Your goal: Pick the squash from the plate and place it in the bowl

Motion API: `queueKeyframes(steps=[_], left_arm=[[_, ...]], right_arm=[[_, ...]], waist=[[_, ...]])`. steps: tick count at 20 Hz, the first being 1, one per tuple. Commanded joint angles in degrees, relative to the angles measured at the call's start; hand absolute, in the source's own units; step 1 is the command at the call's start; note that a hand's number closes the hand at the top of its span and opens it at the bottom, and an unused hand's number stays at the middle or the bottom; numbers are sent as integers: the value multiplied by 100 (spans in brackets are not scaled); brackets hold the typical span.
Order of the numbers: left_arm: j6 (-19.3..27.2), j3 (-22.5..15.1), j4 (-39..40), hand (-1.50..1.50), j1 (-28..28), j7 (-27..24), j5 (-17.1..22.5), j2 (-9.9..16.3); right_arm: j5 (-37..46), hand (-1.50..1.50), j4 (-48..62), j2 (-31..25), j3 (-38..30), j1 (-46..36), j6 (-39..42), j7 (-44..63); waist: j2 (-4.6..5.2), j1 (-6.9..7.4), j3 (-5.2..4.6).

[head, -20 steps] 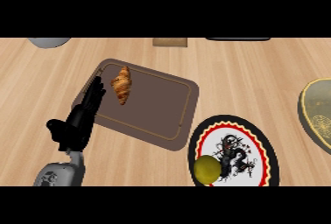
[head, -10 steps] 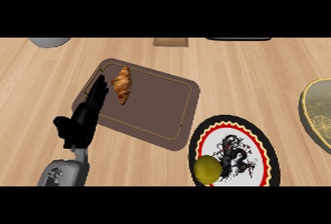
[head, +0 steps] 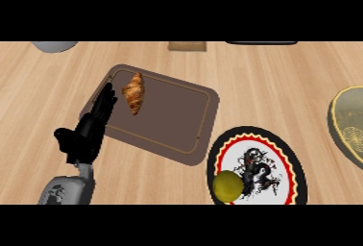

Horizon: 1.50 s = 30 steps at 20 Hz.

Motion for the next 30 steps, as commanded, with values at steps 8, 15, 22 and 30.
queueKeyframes(steps=[8,15,22,30], left_arm=[[-102,28,-56,0,-92,154,17,38],[13,-143,-194,0,351,-135,-131,-121],[12,-44,-64,0,292,-231,-92,-139],[130,40,26,0,71,-86,-191,-136]], right_arm=[[684,150,3523,-180,246,-806,-143,-2042],[300,-150,4812,-142,247,-1025,645,-3002],[-524,-150,5139,-24,-434,-1620,810,-3579],[-1400,-150,5809,-717,-1230,-1867,1596,-3117]], waist=[[15,40,5],[6,22,6],[-8,-33,0],[-13,-70,-1]])
